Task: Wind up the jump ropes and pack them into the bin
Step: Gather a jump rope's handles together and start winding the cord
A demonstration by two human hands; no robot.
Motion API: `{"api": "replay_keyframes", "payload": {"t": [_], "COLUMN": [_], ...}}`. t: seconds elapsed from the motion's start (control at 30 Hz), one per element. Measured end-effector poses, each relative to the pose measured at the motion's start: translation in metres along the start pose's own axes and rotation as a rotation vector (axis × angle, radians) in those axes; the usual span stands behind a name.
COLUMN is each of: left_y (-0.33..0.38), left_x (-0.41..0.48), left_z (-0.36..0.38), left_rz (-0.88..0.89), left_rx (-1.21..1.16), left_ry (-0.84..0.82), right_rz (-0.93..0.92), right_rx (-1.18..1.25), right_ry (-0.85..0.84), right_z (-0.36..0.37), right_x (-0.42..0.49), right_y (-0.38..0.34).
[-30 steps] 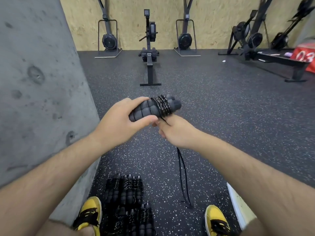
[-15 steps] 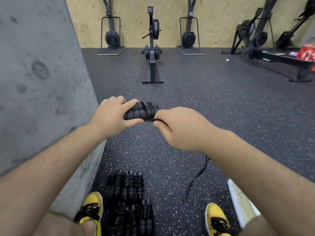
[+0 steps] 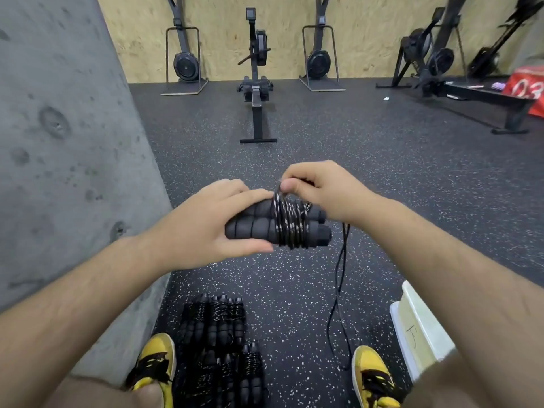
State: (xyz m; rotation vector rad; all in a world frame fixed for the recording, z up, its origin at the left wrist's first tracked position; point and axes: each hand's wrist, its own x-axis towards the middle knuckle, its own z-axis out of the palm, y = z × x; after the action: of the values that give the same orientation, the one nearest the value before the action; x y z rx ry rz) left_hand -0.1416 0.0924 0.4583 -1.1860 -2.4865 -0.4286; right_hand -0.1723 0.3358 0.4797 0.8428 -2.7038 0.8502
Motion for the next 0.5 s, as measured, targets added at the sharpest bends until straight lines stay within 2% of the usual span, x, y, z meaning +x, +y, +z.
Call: {"api": "replay_keyframes", "payload": {"t": [0.1,0.13,0.2,0.27,0.4,0.5], "left_y": [0.004,0.004,-0.001,-0.011,-0.038,-0.058], "left_x": [-0.002,-0.003,0.000,0.003,0.006,0.004], "left_z": [-0.002,-0.002,-0.001,0.000,0.003,0.000], "left_rz": [-0.067,-0.086,-0.106,-0.141,-0.234,-0.307], "left_rx": [-0.093,-0.109,-0.087,-0.042,0.107,0.202], "left_ry": [0.002,0.015,0.048,0.067,0.062,0.073], "right_rz": [0.216,0.265,0.401,0.430,0.357,0.299], "right_rx": [0.471,0.484,0.456,0.333,0.315,0.155], "right_ry": [-0.086,-0.126,-0.204,-0.190,-0.171,-0.222], "right_z": [0.007,0.013,0.028,0.044,0.068,0.069], "right_x": [-0.002,-0.001,-0.005,-0.009,-0.005,-0.009], "right_y": [-0.005,-0.005,-0.008,-0.014,-0.035,-0.043]}}
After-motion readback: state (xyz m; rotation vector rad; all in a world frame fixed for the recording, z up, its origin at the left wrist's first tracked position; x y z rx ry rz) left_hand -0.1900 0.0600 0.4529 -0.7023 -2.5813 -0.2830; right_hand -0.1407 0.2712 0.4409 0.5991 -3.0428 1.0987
